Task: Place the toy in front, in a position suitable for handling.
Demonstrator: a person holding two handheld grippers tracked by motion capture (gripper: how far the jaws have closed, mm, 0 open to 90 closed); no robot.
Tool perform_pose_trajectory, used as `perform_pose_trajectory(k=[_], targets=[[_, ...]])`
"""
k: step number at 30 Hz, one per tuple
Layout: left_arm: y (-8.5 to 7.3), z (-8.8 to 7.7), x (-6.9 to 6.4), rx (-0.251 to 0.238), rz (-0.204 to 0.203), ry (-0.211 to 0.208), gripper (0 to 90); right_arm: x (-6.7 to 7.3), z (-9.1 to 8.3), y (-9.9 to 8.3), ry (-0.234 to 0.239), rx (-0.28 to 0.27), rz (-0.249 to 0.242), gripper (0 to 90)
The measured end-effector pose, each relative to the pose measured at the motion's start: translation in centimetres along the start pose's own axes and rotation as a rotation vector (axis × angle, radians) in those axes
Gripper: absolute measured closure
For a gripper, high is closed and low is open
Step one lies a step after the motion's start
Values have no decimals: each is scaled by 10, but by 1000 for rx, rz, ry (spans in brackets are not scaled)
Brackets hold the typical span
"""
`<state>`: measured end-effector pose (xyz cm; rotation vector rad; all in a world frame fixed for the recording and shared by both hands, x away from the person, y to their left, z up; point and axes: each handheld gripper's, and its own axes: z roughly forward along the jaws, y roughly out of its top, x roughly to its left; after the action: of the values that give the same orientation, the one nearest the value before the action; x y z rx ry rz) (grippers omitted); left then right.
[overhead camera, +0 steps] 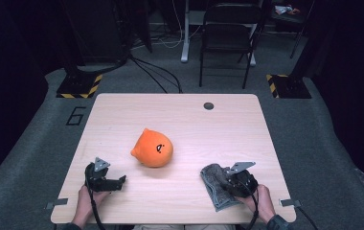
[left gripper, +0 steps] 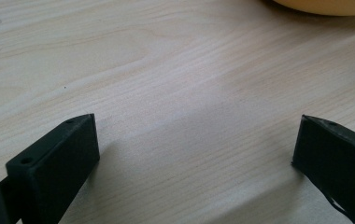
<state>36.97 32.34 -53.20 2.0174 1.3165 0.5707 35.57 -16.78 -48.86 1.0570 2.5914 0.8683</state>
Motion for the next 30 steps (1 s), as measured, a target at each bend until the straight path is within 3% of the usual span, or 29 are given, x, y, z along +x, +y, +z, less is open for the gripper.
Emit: perform_pose_trajectory(k=[9,18,30], targets=[[0,0,0,0,0,0,0,-6,-17,6,-12,-64,22,723],[0,0,0,0,0,0,0,-21,-41,12,-61,-147,63,723],[0,0,0,0,0,0,0,-45,-59,16,-139,-199,116,722]])
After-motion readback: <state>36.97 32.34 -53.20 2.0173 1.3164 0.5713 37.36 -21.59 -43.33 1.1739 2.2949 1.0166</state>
